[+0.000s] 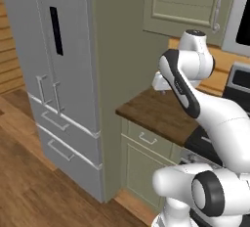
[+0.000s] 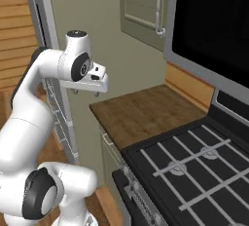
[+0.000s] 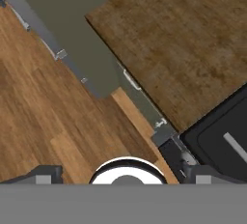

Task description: Take a straw from the drawer in front and place it inside the glass cup on the dining counter.

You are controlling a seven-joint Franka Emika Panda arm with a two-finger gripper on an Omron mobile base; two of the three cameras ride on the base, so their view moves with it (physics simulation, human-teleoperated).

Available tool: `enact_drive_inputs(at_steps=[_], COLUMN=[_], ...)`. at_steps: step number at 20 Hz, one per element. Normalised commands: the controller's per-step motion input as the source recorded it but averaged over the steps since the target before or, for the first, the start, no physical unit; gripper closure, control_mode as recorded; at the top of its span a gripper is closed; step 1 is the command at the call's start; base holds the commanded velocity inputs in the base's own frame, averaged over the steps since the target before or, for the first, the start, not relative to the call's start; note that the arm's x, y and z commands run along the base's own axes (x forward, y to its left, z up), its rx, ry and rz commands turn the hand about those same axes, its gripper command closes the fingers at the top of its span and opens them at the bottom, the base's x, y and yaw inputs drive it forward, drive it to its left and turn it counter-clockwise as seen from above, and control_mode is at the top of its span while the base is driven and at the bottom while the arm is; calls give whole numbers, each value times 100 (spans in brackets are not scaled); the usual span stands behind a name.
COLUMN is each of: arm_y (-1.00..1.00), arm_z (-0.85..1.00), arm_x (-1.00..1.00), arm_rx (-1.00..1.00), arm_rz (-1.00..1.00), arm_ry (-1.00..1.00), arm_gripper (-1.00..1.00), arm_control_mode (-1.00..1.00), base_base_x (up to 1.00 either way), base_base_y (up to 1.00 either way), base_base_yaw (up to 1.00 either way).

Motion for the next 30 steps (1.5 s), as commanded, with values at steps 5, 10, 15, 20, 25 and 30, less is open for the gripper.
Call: enact_drive_inputs(at_steps=[5,10,15,20,25,30], arm_y=[0,0,0,0,0,2], arm_z=[0,0,0,0,0,-55], arm_x=[0,0,0,0,0,17], arm_rx=[0,0,0,0,0,-22], arm_rz=[0,0,0,0,0,11], arm_ry=[0,0,0,0,0,0], arm_gripper=[-100,-100,-100,-100,-100,-100], arm_control_mode=[100,100,100,100,100,-100], base_base_x=[-39,1,17,35,17,0], base_base_y=[-47,-3,-2,-19,-5,0], base_base_yaw=[27,15,18,23,15,0])
